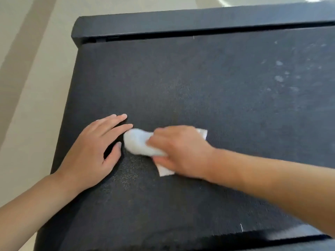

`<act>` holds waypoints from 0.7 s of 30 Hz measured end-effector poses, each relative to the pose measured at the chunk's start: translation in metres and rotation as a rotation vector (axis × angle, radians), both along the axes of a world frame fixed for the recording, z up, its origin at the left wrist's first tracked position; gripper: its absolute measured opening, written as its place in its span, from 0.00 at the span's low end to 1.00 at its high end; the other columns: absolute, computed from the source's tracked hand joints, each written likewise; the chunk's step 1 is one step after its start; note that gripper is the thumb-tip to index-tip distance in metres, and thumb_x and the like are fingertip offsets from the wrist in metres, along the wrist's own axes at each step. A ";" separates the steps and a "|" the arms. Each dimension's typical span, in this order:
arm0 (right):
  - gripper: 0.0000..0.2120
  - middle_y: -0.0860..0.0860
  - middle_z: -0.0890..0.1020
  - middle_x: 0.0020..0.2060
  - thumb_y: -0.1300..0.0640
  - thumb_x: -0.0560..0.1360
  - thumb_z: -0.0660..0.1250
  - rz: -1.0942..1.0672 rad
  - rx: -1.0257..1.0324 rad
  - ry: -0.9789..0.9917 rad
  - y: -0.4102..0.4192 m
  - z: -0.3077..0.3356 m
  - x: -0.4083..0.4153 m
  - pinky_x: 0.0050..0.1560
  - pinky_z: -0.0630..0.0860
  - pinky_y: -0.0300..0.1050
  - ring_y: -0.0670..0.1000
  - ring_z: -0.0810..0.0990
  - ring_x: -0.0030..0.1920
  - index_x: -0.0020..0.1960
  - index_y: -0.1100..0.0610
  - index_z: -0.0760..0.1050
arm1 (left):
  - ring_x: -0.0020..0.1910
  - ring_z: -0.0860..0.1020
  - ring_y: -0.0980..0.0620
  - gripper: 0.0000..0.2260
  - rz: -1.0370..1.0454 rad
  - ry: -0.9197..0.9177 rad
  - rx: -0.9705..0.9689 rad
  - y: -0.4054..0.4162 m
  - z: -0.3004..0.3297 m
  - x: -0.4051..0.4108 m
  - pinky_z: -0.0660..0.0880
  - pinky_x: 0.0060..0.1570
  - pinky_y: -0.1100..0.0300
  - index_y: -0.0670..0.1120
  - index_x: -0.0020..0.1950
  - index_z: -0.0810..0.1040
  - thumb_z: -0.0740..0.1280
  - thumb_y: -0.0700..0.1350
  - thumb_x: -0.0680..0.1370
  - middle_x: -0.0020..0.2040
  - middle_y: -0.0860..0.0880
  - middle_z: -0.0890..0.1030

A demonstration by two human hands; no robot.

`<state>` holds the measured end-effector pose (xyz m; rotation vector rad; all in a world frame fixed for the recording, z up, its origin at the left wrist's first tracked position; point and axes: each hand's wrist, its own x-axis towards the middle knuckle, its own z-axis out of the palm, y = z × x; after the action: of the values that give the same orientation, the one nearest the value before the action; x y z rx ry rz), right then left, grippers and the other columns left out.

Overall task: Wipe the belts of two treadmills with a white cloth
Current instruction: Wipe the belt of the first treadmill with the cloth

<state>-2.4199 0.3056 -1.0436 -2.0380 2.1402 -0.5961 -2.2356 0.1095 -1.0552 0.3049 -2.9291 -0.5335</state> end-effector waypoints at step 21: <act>0.10 0.52 0.78 0.40 0.52 0.77 0.68 0.245 -0.037 0.010 -0.048 -0.001 -0.003 0.33 0.71 0.49 0.57 0.78 0.38 0.48 0.59 0.78 | 0.75 0.69 0.44 0.27 0.240 0.024 -0.033 -0.002 -0.003 0.001 0.60 0.77 0.50 0.42 0.74 0.76 0.62 0.54 0.77 0.76 0.45 0.72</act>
<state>-2.4229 0.2579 -1.0449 -2.2799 1.8563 -0.5941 -2.2347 0.1072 -1.0586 0.6311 -2.8198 -0.4491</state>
